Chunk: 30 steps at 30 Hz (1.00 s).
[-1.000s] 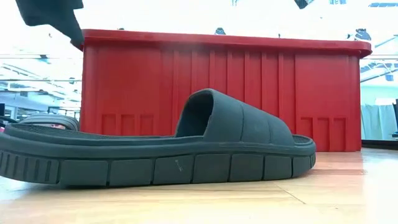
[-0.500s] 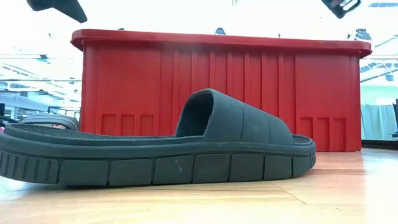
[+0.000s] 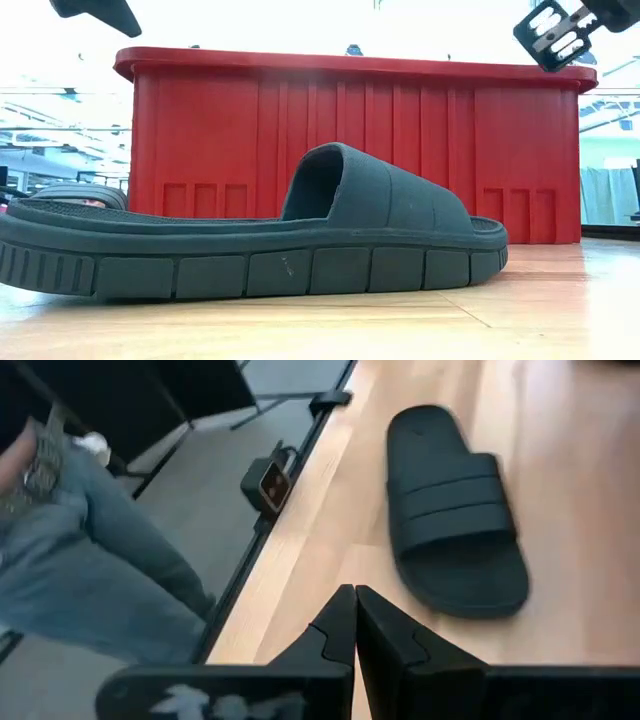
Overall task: Pick and place slides into bin
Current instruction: Put the black slide into the red bin
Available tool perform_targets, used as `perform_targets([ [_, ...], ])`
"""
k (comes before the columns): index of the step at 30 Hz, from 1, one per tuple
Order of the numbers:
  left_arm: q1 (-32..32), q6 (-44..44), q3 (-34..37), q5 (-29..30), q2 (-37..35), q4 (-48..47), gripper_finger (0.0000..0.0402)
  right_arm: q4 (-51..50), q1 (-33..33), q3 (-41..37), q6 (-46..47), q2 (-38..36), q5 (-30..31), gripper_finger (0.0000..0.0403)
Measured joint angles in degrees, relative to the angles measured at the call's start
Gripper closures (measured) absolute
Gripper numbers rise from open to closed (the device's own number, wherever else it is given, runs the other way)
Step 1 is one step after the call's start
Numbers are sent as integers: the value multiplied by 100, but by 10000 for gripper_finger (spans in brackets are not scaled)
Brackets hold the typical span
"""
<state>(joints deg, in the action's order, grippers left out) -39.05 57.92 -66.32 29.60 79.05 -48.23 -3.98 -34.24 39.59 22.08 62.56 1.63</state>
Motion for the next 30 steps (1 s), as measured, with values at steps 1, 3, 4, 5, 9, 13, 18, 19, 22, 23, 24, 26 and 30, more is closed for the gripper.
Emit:
perform_targets([
  [1, 2, -21, 1, -20, 0, -2, 197, 36, -6, 0, -35, 110, -14, 402],
  [3, 0, -28, 0, -112, 0, 0, 197, 111, -42, -3, -78, 394, -14, 402],
  [4, 0, -21, 2, -133, 0, 0, 197, 222, -62, -4, -126, 550, -16, 402],
  [5, 0, -8, 2, -146, 0, 0, 197, 377, -87, -4, -185, 721, -14, 402],
  [9, 0, 20, 2, -153, 0, 2, 197, 932, -114, -4, -219, 1259, -21, 402],
  [13, -2, 20, 2, -253, 0, 7, 197, 990, -69, -4, -217, 1446, 380, 399],
  [18, 0, -44, 2, -424, 0, 32, 197, 1231, 50, -4, 136, 1628, 727, 372],
  [19, 0, -45, 2, -426, 0, 34, 197, 1299, 73, -4, 239, 1693, 701, 362],
  [22, -2, -45, 2, -444, 0, 38, 197, 1592, 85, -4, 367, 1947, 575, 331],
  [23, 0, -45, 2, -458, 0, 42, 197, 1718, 79, -4, 400, 2042, 576, 321],
  [24, 2, -56, 2, -459, 0, 44, 197, 1809, 79, -4, 416, 2125, 568, 311],
  [26, 2, -68, 2, -462, 0, 42, 197, 2013, 92, -4, 444, 2288, 575, 293],
  [30, 2, -77, 2, -469, 0, 42, 197, 2315, 205, -4, 706, 2588, 574, 273],
])
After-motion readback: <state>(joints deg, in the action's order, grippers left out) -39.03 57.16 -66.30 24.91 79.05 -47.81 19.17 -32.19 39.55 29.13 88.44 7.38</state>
